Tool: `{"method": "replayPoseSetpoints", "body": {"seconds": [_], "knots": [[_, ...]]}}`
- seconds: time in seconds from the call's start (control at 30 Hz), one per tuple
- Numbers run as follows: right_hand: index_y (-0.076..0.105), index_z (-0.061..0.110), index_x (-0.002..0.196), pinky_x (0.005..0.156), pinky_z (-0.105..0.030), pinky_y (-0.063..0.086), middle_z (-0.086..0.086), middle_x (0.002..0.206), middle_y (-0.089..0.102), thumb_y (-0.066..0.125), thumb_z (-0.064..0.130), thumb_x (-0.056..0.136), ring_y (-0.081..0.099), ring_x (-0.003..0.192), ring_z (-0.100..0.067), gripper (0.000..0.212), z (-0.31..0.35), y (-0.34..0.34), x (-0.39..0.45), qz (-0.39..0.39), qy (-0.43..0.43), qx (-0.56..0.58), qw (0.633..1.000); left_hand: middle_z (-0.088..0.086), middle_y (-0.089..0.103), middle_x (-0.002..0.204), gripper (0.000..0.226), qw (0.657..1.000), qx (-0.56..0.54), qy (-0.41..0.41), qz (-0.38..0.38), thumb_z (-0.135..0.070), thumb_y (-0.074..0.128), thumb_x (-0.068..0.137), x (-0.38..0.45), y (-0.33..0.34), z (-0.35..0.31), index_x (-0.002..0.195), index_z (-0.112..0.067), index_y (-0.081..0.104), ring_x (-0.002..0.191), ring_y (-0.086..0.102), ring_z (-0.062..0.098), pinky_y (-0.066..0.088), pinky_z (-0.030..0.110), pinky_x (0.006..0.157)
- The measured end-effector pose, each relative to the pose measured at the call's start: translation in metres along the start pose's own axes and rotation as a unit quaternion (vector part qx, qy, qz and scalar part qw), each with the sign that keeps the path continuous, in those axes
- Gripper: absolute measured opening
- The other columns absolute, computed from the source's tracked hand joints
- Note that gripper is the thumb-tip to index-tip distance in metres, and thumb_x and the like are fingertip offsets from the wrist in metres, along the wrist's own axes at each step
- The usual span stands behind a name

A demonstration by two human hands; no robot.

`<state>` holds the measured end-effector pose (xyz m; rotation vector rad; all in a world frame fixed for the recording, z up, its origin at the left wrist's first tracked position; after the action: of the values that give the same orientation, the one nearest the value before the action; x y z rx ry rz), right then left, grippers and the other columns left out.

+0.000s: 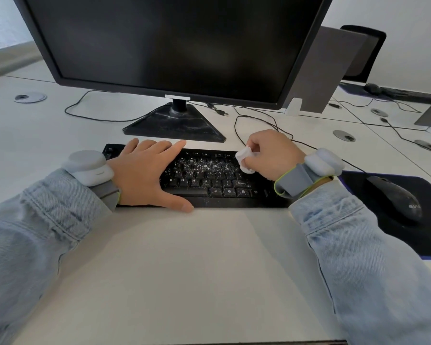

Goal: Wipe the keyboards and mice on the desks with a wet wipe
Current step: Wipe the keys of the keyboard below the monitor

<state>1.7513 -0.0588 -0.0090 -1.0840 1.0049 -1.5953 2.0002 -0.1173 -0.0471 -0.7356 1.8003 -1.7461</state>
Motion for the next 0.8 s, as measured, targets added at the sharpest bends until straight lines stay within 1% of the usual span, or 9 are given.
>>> {"method": "replayPoseSetpoints", "body": {"seconds": [0.1,0.13,0.2,0.27,0.4,0.5,0.6,0.73,0.8], "knots": [[0.063,0.019,0.086,0.053,-0.022,0.032,0.006,0.084,0.058,0.068,0.024,0.077,0.053,0.073,-0.013,0.012,0.003,-0.004,-0.003,-0.039,0.005,0.045,0.998,-0.013,0.030,0.152,0.143,1.000,-0.003,0.001,0.003,-0.109,0.029,0.045,0.000,0.000,0.000,0.160,-0.029,-0.004,0.144,0.023,0.018,0.012,0.045,0.122],[0.063,0.022,0.089,0.052,-0.022,0.033,0.008,0.081,0.057,0.069,0.023,0.077,0.051,0.068,-0.010,0.013,0.004,-0.006,-0.005,-0.034,0.003,0.064,0.997,-0.013,0.030,0.152,0.143,1.000,-0.003,0.001,0.003,-0.109,0.029,0.045,0.000,0.000,0.000,0.159,-0.029,-0.004,0.144,0.022,0.018,0.012,0.046,0.123],[0.064,0.026,0.093,0.053,-0.016,0.036,0.013,0.076,0.054,0.070,0.020,0.077,0.048,0.063,-0.002,0.017,0.006,-0.008,-0.010,0.020,-0.021,0.086,0.996,-0.013,0.030,0.152,0.143,1.000,-0.003,0.001,0.002,-0.109,0.029,0.045,0.000,0.000,0.001,0.160,-0.029,-0.004,0.145,0.022,0.019,0.011,0.046,0.123],[0.067,0.028,0.093,0.052,-0.010,0.034,0.015,0.076,0.055,0.070,0.020,0.080,0.049,0.064,-0.001,0.015,0.006,-0.007,-0.013,0.075,-0.047,0.061,0.994,-0.012,0.029,0.153,0.143,1.000,-0.002,0.000,0.002,-0.109,0.029,0.045,0.000,0.000,0.001,0.160,-0.029,-0.004,0.145,0.022,0.019,0.011,0.048,0.123],[0.066,0.026,0.085,0.054,-0.021,0.037,0.010,0.084,0.061,0.074,0.022,0.078,0.051,0.066,-0.003,0.011,-0.001,-0.011,-0.011,0.060,-0.053,0.033,0.996,-0.012,0.028,0.155,0.143,1.000,0.001,-0.002,0.001,-0.108,0.029,0.046,0.001,0.001,0.002,0.160,-0.029,-0.005,0.146,0.022,0.020,0.011,0.049,0.123],[0.067,0.022,0.083,0.053,-0.017,0.038,0.012,0.078,0.061,0.073,0.019,0.077,0.050,0.063,0.000,0.010,-0.001,-0.013,-0.012,0.039,-0.083,0.048,0.995,-0.011,0.028,0.156,0.143,1.000,-0.002,-0.001,0.002,-0.109,0.030,0.046,0.002,0.002,0.003,0.159,-0.029,-0.005,0.147,0.021,0.020,0.010,0.050,0.123],[0.069,0.019,0.078,0.047,-0.009,0.035,0.014,0.069,0.057,0.070,0.012,0.078,0.049,0.057,0.001,0.007,0.000,-0.011,-0.014,0.042,-0.099,0.048,0.993,-0.011,0.027,0.156,0.143,1.000,-0.004,-0.001,0.003,-0.109,0.030,0.046,0.002,0.002,0.003,0.159,-0.030,-0.006,0.147,0.021,0.021,0.010,0.051,0.123],[0.074,0.026,0.077,0.056,-0.020,0.039,0.011,0.072,0.063,0.075,0.019,0.077,0.053,0.066,-0.007,0.007,0.000,-0.011,-0.014,0.076,-0.110,0.029,0.991,-0.011,0.027,0.156,0.143,1.000,-0.004,-0.001,0.003,-0.109,0.031,0.046,0.001,0.001,0.002,0.159,-0.029,-0.006,0.148,0.020,0.021,0.009,0.050,0.124],[0.075,0.029,0.079,0.057,-0.021,0.040,0.011,0.075,0.065,0.076,0.024,0.079,0.054,0.065,-0.007,0.005,-0.001,-0.013,-0.015,0.097,-0.108,0.031,0.989,-0.011,0.028,0.156,0.143,1.000,-0.005,0.000,0.003,-0.109,0.030,0.046,0.001,0.001,0.002,0.160,-0.029,-0.005,0.147,0.020,0.021,0.009,0.050,0.124]]}}
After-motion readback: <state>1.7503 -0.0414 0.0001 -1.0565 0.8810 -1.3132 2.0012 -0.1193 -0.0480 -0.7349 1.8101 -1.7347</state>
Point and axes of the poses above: each hand's wrist, its own x-axis towards the middle knuckle, its own y-axis out of the palm, z = x × y, the point moved 3 cm from there along x, towards the middle knuckle
